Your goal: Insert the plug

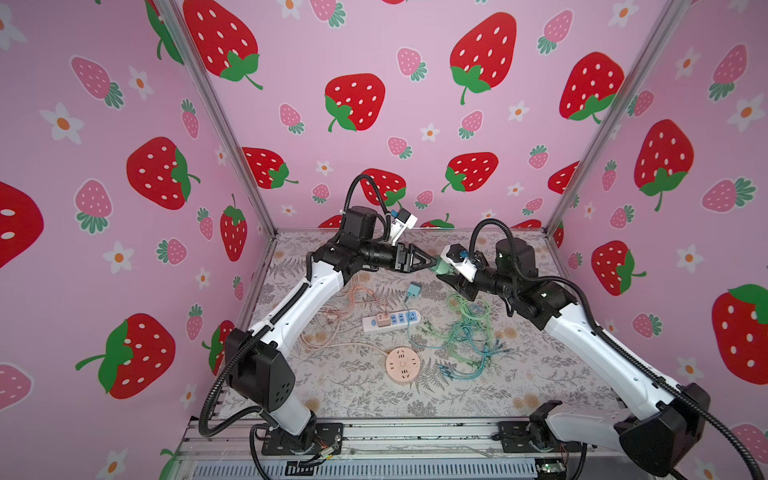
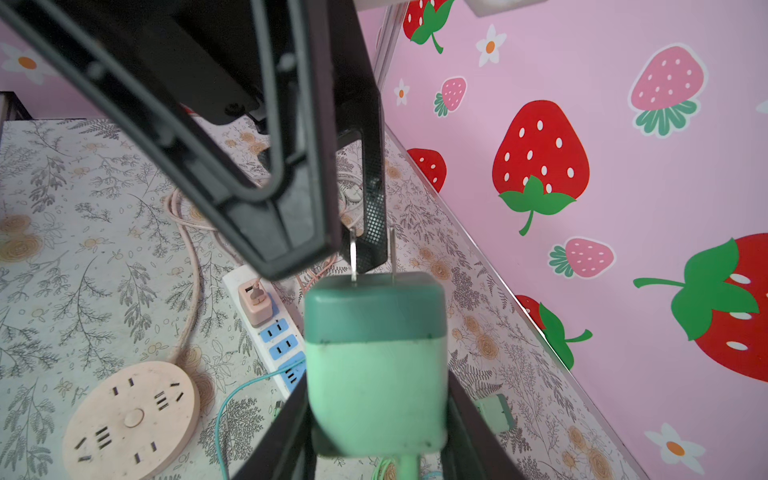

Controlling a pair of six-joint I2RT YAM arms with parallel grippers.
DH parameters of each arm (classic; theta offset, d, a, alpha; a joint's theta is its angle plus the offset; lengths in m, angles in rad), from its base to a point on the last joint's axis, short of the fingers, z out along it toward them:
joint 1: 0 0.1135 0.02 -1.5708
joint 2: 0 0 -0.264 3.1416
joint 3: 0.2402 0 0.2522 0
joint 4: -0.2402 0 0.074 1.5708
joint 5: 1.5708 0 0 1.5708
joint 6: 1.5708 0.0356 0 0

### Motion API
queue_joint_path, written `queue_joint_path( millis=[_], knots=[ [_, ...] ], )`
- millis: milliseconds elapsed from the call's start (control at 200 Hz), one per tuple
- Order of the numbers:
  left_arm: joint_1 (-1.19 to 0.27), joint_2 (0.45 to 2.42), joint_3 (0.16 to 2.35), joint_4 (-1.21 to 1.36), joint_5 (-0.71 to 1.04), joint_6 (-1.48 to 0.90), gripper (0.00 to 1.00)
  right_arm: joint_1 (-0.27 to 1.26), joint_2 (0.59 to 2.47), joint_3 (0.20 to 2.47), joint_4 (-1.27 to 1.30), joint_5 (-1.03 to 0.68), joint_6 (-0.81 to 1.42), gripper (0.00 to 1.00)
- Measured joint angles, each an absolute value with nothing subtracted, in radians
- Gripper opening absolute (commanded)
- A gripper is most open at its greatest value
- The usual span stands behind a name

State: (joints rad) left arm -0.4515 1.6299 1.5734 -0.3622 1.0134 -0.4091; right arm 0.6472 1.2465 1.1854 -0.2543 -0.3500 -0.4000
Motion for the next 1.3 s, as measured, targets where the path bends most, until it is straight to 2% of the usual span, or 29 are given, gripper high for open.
queue_joint_path(
  millis=[145, 410, 550, 575, 700, 740, 800, 835, 1000, 1166, 1301],
  knots=[
    [-0.453, 1.665, 1.588, -0.39, 1.03, -0.404, 0.58, 0.659, 1.258, 1.192, -0.255, -0.337, -0.413, 0.19],
    [-0.456, 1.682, 1.602, -0.426, 1.051, -0.4, 0.33, 0.666, 1.261, 1.198, -0.255, -0.324, -0.424, 0.2],
    [-0.455, 1.69, 1.612, -0.43, 1.055, -0.414, 0.25, 0.666, 1.261, 1.198, -0.242, -0.315, -0.432, 0.25],
    [-0.455, 1.692, 1.613, -0.43, 1.056, -0.416, 0.23, 0.666, 1.261, 1.198, -0.242, -0.314, -0.433, 0.27],
    [-0.455, 1.694, 1.615, -0.425, 1.054, -0.424, 0.12, 0.666, 1.261, 1.196, -0.239, -0.306, -0.419, 0.5],
    [-0.455, 1.694, 1.615, -0.422, 1.051, -0.425, 0.09, 0.663, 1.257, 1.193, -0.234, -0.302, -0.397, 0.51],
    [-0.455, 1.694, 1.617, -0.418, 1.044, -0.424, 0.07, 0.651, 1.251, 1.188, -0.223, -0.303, -0.361, 0.6],
    [-0.453, 1.694, 1.618, -0.416, 1.034, -0.424, 0.0, 0.638, 1.242, 1.183, -0.217, -0.311, -0.332, 0.64],
    [-0.437, 1.7, 1.658, -0.379, 0.989, -0.454, 0.0, 0.535, 1.136, 1.119, -0.142, -0.382, -0.174, 0.71],
    [-0.422, 1.723, 1.719, -0.294, 0.968, -0.507, 0.0, 0.499, 1.027, 1.03, -0.003, -0.509, 0.007, 0.68],
    [-0.422, 1.729, 1.725, -0.185, 0.989, -0.58, 0.0, 0.499, 1.011, 0.911, 0.189, -0.617, 0.193, 0.65]
  ],
)
